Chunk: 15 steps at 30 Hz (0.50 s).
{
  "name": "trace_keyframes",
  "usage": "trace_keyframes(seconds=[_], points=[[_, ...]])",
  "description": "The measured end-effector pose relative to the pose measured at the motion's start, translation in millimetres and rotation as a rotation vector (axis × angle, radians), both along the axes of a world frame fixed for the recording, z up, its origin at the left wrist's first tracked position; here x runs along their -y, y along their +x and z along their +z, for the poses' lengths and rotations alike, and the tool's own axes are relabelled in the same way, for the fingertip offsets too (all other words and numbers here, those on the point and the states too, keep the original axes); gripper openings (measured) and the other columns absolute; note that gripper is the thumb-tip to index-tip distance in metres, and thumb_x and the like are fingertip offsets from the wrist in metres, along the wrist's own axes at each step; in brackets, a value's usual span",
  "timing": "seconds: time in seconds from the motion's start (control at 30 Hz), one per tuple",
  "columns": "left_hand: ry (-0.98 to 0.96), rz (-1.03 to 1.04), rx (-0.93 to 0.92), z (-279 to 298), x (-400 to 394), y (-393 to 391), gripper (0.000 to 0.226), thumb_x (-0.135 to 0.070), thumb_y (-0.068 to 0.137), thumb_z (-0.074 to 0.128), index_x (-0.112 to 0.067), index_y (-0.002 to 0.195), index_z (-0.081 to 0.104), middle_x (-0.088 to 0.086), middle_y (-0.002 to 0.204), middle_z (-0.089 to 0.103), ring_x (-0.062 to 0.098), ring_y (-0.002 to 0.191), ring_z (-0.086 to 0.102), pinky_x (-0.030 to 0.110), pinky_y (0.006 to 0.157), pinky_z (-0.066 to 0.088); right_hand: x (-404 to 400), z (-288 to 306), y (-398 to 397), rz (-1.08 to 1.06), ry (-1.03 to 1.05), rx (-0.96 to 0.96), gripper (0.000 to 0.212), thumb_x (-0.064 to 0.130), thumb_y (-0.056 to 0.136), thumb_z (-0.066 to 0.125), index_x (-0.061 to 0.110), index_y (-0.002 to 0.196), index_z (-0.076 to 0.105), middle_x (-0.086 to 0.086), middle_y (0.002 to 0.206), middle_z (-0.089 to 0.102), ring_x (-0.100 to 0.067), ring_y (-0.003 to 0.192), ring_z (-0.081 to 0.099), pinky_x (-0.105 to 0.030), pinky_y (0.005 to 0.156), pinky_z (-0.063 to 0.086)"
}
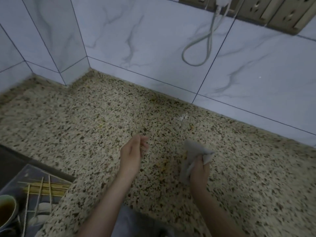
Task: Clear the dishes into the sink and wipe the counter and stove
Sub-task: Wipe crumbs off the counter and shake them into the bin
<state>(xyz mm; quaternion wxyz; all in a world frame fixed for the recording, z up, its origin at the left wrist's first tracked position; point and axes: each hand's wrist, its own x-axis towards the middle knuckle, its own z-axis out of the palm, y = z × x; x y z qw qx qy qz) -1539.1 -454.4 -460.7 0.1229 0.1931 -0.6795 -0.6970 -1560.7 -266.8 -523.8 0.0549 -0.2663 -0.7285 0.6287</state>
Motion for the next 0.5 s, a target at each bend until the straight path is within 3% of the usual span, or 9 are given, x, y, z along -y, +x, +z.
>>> trace_keyframes(seconds=[0.1,0.17,0.27,0.37,0.5], points=[[0.002,-0.033,0.014,5,-13,-14,0.041,-0.029,0.101,0.031,-0.022,0.085,0.067,0.003,0.076,0.062,0.003,0.054,0.048,0.021,0.054,0.04,-19,16,-14,-0.051,-0.031,-0.041,0.035,0.034,0.1,0.033,0.009,0.092,0.056,-0.012,0.069,0.052,-0.022,0.057,0.051,-0.029,0.056,0.04],[0.001,-0.045,0.034,5,-20,-23,0.041,-0.031,0.101,0.031,-0.019,0.086,0.068,0.004,0.077,0.063,0.009,0.056,0.048,0.027,0.057,0.042,-30,28,-24,-0.088,-0.024,-0.099,0.038,0.03,0.101,0.034,0.001,0.099,0.059,-0.015,0.073,0.053,-0.028,0.063,0.053,-0.034,0.061,0.039],[-0.001,-0.054,0.043,5,-27,-36,0.043,-0.03,0.101,0.031,-0.014,0.088,0.069,0.003,0.074,0.062,0.013,0.055,0.046,0.023,0.051,0.039,-47,33,-45,-0.192,-0.021,-0.126,0.038,0.025,0.102,0.034,-0.005,0.111,0.055,-0.032,0.086,0.056,-0.045,0.079,0.056,-0.028,0.055,0.035],[-0.019,-0.04,0.031,0,-29,-50,0.043,-0.028,0.101,0.03,-0.012,0.09,0.069,0.002,0.076,0.062,0.01,0.05,0.044,0.017,0.045,0.036,-62,30,-75,-0.217,0.013,-0.121,0.041,0.03,0.101,0.033,-0.001,0.122,0.05,-0.022,0.089,0.058,-0.024,0.065,0.052,-0.023,0.054,0.035],[-0.088,-0.023,0.056,-9,-26,-72,0.045,-0.031,0.101,0.029,-0.017,0.082,0.067,-0.001,0.076,0.064,0.003,0.053,0.051,0.014,0.051,0.041,-72,19,-111,-0.187,0.044,-0.134,0.042,0.034,0.102,0.03,0.016,0.137,0.042,-0.009,0.104,0.056,-0.024,0.087,0.056,-0.031,0.063,0.043]])
